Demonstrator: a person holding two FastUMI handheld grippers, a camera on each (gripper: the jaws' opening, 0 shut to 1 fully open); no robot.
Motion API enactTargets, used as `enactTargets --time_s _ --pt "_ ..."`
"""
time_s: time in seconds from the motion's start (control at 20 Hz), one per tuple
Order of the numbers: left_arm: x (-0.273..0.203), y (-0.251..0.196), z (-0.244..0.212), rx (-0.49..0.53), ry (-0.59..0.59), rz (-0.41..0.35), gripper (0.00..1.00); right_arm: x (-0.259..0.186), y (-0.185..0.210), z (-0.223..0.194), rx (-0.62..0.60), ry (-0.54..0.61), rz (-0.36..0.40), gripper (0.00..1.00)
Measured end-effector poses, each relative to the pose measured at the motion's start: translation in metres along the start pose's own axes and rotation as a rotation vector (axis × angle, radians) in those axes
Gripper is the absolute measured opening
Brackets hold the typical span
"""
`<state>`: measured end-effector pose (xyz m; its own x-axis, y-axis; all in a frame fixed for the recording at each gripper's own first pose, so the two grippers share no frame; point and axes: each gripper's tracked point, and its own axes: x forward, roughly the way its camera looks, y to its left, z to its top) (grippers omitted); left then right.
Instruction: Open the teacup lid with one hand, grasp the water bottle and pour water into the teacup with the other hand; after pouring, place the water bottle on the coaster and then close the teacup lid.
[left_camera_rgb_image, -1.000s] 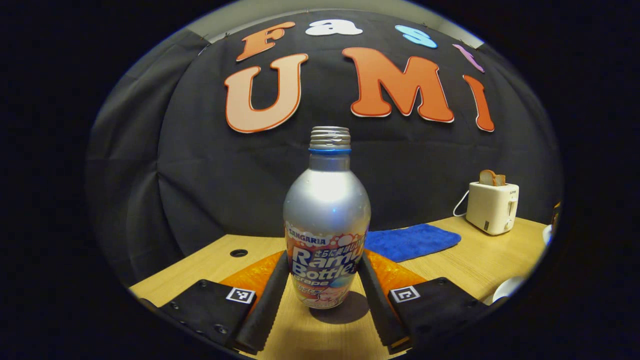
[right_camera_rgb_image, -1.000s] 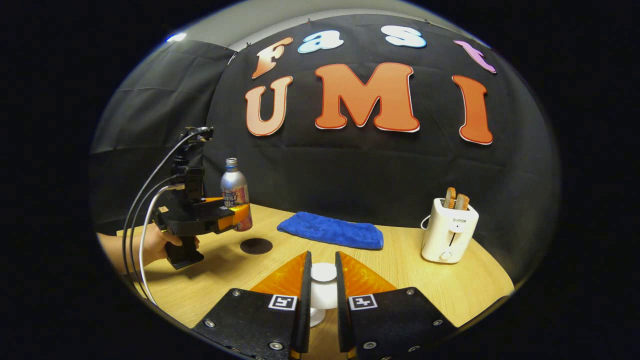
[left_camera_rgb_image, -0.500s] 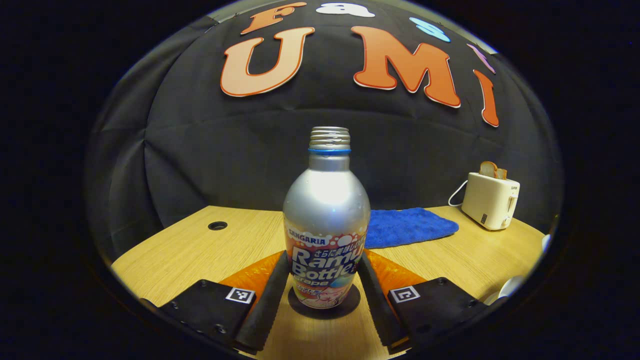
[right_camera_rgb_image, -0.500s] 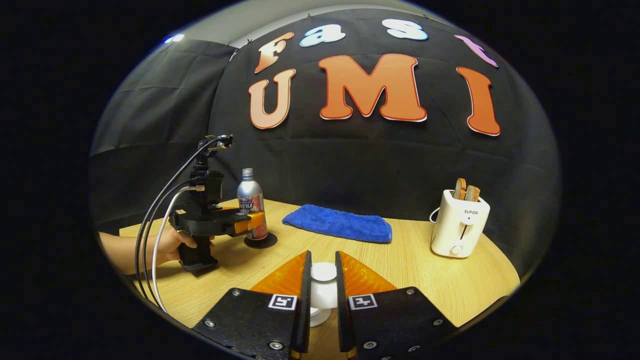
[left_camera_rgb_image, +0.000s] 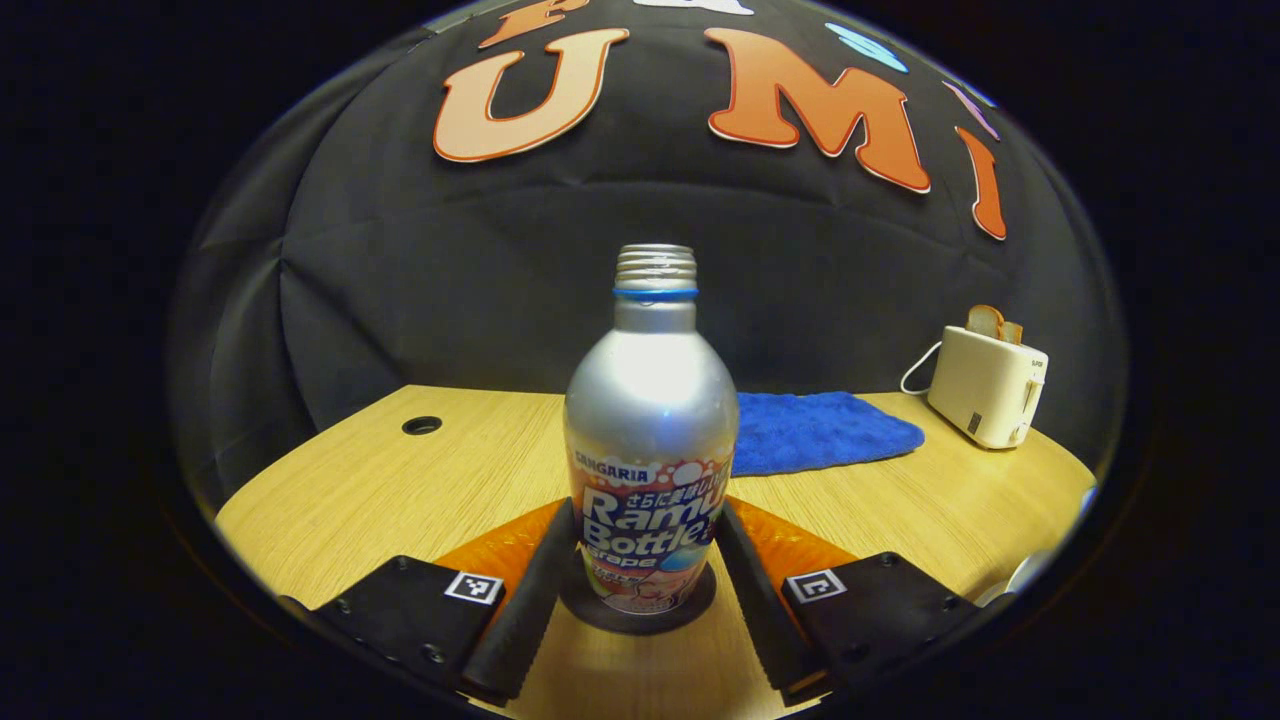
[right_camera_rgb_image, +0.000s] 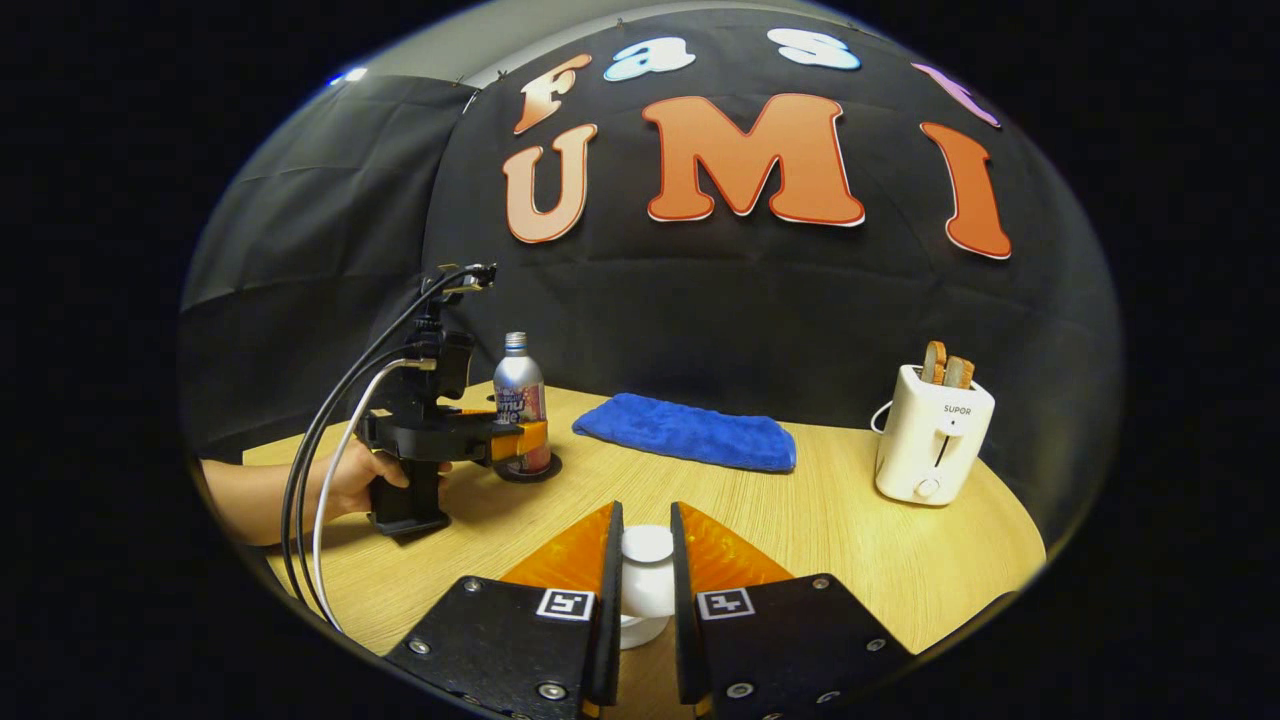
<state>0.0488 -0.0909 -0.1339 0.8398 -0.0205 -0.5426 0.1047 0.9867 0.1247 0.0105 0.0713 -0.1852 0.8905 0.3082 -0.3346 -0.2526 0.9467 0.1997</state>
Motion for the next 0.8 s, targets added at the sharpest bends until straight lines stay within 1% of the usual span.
enactTargets --time_s 0.05,0.1,0.15,0.2,0.25,0.4,0.5,0.6,0.65,0.7,0.8 --pt "-0.002 -0.001 -0.002 -0.001 0.014 -0.005 0.90 0.002 0.001 -0.002 0.001 0.004 0.004 0.23" --pt "-0.005 -0.002 -0.002 -0.003 0.020 -0.011 0.90 0.003 0.004 -0.004 0.003 0.008 0.011 0.23" --pt "-0.007 -0.002 -0.001 -0.007 0.018 -0.012 0.97 0.005 0.006 -0.005 0.005 0.011 0.012 0.23" --pt "-0.010 -0.002 -0.001 -0.006 0.015 -0.015 0.98 0.006 0.007 -0.007 0.003 0.013 0.016 0.23" --pt "-0.012 -0.001 0.001 -0.002 0.009 -0.013 1.00 0.007 0.010 -0.007 0.001 0.012 0.019 0.23" --pt "-0.023 0.001 0.003 0.057 -0.011 -0.018 0.98 0.011 0.021 -0.011 0.011 0.006 0.047 0.23" --pt "-0.030 0.002 0.005 0.080 -0.021 -0.022 0.98 0.013 0.027 -0.016 0.005 0.009 0.049 0.23" --pt "-0.037 0.002 0.005 0.082 -0.035 -0.027 0.98 0.016 0.028 -0.021 -0.001 0.010 0.041 0.23" --pt "-0.040 0.002 0.007 0.079 -0.041 -0.030 0.94 0.018 0.028 -0.023 0.001 0.013 0.041 0.23" --pt "-0.043 0.002 0.008 0.074 -0.048 -0.029 0.98 0.019 0.029 -0.026 0.006 0.018 0.041 0.23" --pt "-0.048 0.003 0.011 0.061 -0.068 -0.027 0.98 0.022 0.030 -0.030 0.004 0.022 0.036 0.23"
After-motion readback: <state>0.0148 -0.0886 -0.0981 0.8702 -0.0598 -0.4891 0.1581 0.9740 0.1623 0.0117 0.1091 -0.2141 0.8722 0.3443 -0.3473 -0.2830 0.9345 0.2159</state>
